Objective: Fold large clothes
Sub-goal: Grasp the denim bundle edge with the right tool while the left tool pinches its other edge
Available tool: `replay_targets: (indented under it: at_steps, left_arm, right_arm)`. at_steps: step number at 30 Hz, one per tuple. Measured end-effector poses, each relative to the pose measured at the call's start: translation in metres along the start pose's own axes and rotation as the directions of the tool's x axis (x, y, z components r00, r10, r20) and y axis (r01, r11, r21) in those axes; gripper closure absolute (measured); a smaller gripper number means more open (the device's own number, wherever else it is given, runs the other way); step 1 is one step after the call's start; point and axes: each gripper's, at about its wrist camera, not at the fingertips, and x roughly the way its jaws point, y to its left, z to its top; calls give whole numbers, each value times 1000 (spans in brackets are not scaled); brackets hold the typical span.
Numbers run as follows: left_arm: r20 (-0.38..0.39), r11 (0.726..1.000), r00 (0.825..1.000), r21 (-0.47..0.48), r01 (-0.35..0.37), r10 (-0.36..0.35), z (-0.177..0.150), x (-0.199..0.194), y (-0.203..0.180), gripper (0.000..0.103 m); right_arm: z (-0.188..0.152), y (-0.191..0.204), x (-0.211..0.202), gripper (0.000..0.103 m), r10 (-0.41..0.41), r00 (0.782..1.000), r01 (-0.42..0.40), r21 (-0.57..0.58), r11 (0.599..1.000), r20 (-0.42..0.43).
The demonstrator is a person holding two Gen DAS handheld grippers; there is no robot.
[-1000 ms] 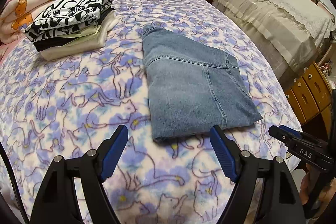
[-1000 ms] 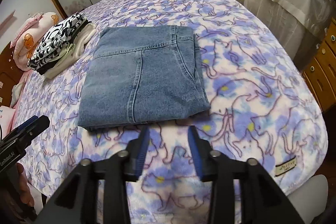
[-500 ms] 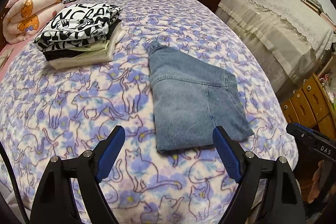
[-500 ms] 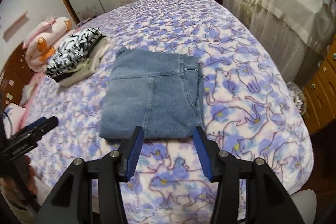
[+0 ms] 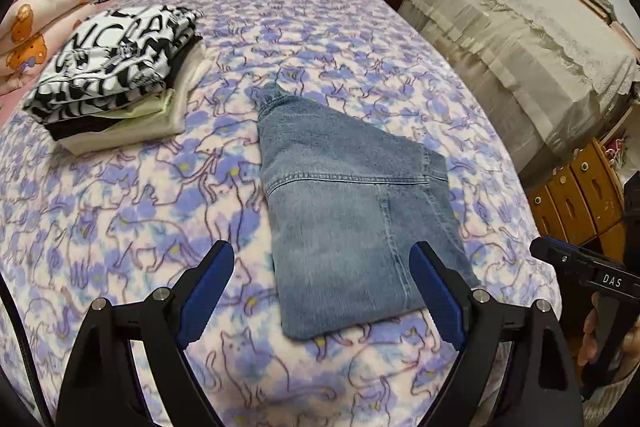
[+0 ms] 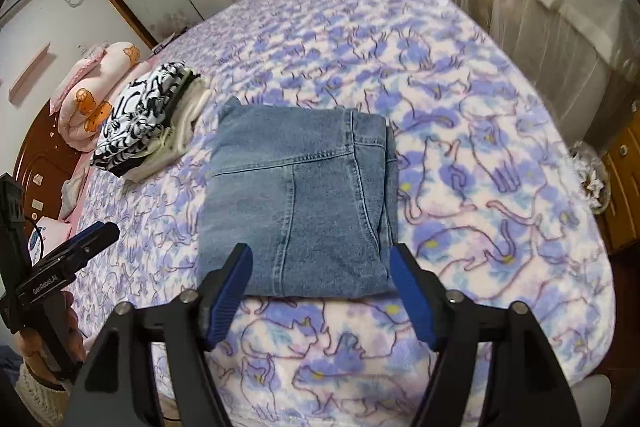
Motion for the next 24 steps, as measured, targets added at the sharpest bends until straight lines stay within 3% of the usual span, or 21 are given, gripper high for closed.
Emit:
replay_targets:
  at_steps: [7,12,18,24]
  left_arm:
    - [-109,999,994,-53,-6,0,12,79,16,15]
    - [-225,993,972,-108,48,-71,7,144,32,14]
    - [-277,976,945,-181,125,-172,-2,191,45,14]
    - [-272,970,940,-181,161,-207,-2,208,40,9]
  right_arm:
    - [18,-30,70,24,39,996,-37,33,999,-82]
    - [24,-62,117,24,100,985,-81,134,988,-141]
    - [26,-74,162,24,141,959,-112,127,986,-245]
    - [38,-69,182,23,275,938,-252,130,959,-209]
